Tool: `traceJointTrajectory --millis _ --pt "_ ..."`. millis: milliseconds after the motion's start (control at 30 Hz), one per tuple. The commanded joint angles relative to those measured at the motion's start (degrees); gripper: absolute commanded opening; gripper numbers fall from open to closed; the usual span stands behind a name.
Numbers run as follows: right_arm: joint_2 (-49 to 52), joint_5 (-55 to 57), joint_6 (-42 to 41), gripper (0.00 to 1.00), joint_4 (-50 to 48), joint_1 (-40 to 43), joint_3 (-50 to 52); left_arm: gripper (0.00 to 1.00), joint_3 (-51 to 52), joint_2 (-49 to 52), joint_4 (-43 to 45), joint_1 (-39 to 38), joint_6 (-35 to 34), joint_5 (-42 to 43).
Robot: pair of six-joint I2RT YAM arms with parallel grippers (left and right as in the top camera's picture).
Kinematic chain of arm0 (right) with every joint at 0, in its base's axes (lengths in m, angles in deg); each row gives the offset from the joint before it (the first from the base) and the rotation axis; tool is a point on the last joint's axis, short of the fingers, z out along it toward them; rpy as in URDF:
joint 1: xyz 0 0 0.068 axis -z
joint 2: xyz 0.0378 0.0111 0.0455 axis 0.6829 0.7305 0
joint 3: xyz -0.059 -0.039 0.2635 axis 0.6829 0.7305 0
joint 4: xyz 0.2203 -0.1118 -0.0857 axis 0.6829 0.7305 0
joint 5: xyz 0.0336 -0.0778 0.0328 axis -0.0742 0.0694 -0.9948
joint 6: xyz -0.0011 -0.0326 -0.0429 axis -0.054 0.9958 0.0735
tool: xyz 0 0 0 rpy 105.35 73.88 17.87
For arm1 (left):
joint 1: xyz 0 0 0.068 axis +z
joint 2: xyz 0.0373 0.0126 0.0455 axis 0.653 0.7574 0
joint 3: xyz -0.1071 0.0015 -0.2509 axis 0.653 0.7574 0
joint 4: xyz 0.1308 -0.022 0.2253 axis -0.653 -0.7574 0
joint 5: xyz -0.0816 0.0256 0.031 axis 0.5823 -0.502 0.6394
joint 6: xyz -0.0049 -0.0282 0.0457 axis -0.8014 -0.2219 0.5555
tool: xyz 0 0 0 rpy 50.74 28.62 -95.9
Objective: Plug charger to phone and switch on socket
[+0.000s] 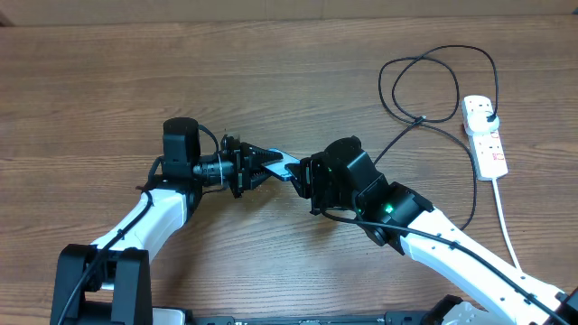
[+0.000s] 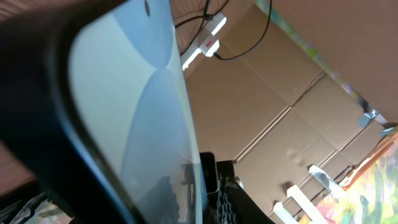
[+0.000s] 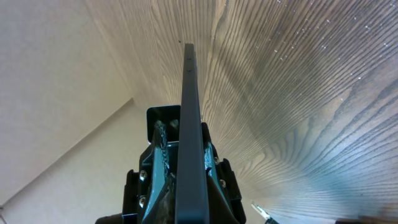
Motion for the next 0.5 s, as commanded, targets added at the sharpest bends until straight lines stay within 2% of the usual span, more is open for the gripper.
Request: traceJointTrajectory --millis 0,67,233,300,333,467 --pt "0.55 -1.66 -1.46 0.04 0.13 -0.28 -0.31 0.22 -0.63 -0.13 0.87 -0.39 -0.11 -1.16" --pt "0.55 -2.03 -1.46 0.04 0.13 -0.28 -0.31 0.15 -0.63 -0.13 0.85 -0.39 -0.11 -1.9" --pt "0.55 -1.97 -1.2 0.05 0.0 -0.28 -0.31 0.05 -0.63 -0.13 0.85 -0.39 1.53 -2.84" --pt "0.55 -1.77 -1.01 0.16 1.97 -0.26 -0.31 0.04 -0.63 -0.13 0.85 -0.37 2.08 -2.89" --pt "0.55 -1.31 -1.01 0.19 3.41 -0.26 -0.31 0.04 -0.63 -0.13 0.85 -0.37 3.02 -3.56" --pt "0.55 4.0 -0.74 0.26 9.49 -0.24 -0.31 0.04 -0.63 -0.13 -0.98 -0.37 14.27 -9.77"
